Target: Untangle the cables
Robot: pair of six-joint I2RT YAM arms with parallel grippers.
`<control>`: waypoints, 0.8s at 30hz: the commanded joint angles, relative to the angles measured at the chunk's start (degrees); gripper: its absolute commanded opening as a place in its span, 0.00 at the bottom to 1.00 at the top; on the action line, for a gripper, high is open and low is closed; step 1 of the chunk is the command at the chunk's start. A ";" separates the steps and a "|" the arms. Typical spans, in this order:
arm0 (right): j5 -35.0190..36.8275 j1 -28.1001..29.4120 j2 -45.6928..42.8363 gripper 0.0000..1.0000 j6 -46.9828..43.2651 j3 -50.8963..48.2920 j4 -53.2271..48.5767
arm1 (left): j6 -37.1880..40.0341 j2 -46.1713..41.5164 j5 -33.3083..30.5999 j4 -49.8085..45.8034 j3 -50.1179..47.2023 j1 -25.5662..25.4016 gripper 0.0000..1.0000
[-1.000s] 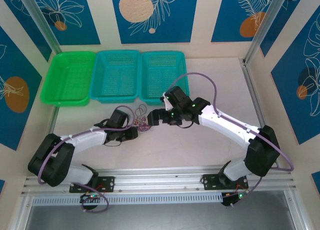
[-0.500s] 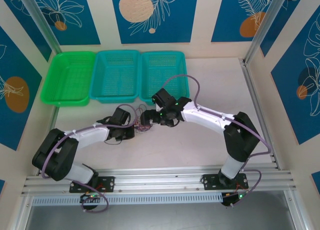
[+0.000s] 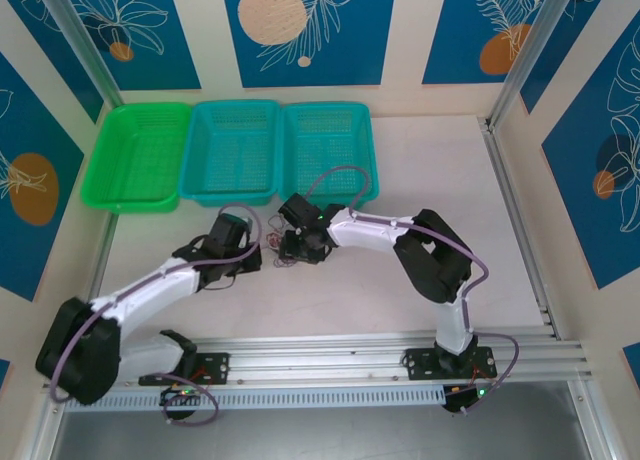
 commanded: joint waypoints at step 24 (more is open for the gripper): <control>-0.67 -24.07 -39.48 0.03 -10.75 -34.72 0.16 | 3.84 -16.56 9.66 1.13 -6.78 14.51 0.00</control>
